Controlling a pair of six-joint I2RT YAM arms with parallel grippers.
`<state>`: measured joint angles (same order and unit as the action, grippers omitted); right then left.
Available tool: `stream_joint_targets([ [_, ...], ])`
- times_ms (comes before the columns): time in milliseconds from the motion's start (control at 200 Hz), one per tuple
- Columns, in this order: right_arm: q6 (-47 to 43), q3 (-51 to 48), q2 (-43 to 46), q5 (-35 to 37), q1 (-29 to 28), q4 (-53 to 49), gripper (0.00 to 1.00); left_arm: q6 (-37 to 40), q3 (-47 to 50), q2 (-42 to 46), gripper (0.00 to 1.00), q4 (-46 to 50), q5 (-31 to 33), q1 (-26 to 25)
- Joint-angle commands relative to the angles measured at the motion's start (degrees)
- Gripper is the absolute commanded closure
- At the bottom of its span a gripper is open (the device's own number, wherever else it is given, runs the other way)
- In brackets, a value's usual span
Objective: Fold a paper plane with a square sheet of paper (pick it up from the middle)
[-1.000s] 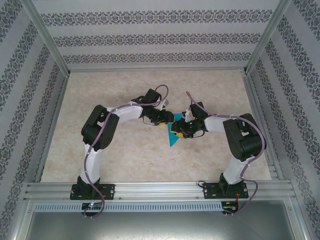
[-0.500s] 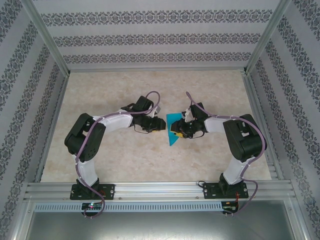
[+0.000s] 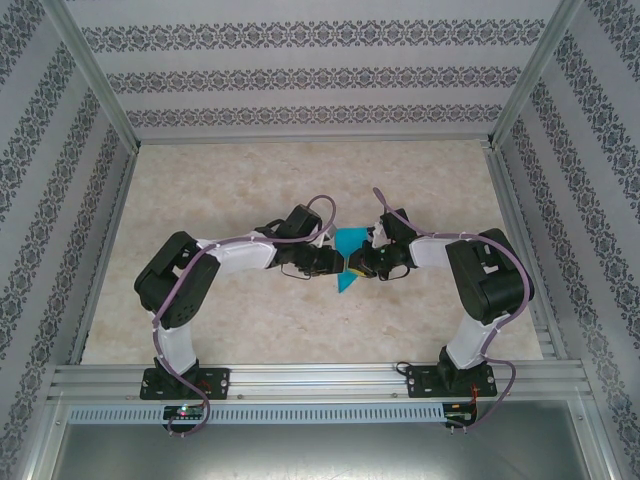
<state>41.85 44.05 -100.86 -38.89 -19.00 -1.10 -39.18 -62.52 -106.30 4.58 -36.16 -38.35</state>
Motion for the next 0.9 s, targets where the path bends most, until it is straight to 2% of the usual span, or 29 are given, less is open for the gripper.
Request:
stream_joint_targets([
  [0,-0.25,-1.56,-0.39,1.34,-0.46,-3.51,0.91,-1.17,0.02,-1.47,0.70,-3.82,-0.55,-1.41],
  [375,-1.06,-1.60,-0.12,1.47,-0.39,-4.53,0.99,-0.04,-1.18,-5.42,0.74,-4.43,-1.28,-3.66],
  [894,-1.42,-1.78,0.14,1.23,-0.18,-4.72,1.00,5.55,-4.08,-7.62,0.75,3.22,1.97,-3.66],
])
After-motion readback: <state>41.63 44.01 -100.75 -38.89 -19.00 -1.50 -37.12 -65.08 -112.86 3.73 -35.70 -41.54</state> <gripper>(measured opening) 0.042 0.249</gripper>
